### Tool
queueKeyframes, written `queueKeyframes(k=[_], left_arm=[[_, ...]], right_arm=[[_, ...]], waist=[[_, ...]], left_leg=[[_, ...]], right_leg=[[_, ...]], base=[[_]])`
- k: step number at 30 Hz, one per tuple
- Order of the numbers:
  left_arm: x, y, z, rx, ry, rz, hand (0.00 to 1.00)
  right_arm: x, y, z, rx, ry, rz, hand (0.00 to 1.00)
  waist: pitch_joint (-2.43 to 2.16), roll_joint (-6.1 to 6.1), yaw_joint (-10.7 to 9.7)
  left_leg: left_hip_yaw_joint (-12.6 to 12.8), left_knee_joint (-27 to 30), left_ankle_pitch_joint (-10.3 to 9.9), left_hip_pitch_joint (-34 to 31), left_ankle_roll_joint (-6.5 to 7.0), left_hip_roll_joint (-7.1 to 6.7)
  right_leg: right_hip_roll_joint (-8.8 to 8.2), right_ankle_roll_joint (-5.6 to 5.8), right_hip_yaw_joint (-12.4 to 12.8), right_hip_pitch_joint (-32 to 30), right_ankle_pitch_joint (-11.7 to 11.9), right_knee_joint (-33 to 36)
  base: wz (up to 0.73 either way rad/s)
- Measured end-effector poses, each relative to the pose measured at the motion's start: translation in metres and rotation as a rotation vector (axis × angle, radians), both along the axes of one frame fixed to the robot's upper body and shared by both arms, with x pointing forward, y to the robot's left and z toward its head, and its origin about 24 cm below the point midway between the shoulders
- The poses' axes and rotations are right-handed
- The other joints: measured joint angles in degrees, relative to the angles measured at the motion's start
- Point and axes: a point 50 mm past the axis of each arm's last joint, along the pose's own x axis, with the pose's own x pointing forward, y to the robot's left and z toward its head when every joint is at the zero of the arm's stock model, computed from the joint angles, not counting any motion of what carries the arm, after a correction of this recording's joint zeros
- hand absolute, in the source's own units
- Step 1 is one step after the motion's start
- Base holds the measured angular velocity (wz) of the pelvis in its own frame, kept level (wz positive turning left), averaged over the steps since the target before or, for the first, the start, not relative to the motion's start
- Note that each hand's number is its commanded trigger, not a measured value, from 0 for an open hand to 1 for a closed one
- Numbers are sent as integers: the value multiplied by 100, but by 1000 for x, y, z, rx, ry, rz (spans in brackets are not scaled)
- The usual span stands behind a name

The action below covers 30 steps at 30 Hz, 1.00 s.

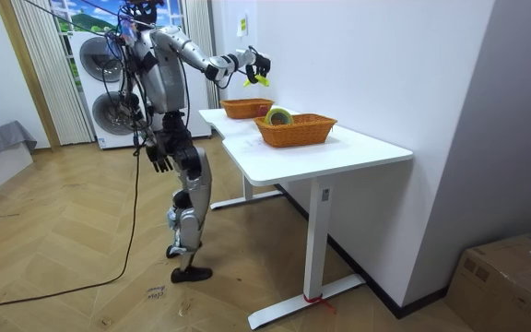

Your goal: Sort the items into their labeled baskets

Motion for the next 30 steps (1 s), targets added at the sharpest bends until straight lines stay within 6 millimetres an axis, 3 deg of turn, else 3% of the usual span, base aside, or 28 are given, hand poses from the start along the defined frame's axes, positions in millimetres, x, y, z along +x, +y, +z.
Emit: queueKeyframes(k=[16,25,30], left_arm=[[-23,-1,-2,-1,117,-35,0],[-36,-3,-3,-11,155,1,0],[-39,0,-1,-7,158,11,0]], right_arm=[[1,19,-10,41,-35,11,100],[0,28,-22,22,15,36,100],[0,33,-28,13,42,41,100]], waist=[[-24,-53,551],[11,-15,650],[5,-44,735]], left_leg=[[-403,14,-11,120,29,-140],[-592,112,-24,128,48,-230],[-597,122,-20,110,55,-252]], right_leg=[[-74,101,-224,260,-63,9],[-104,136,-297,387,-85,-1],[-128,152,-294,380,-97,15]], base=[[12],[10],[1]])
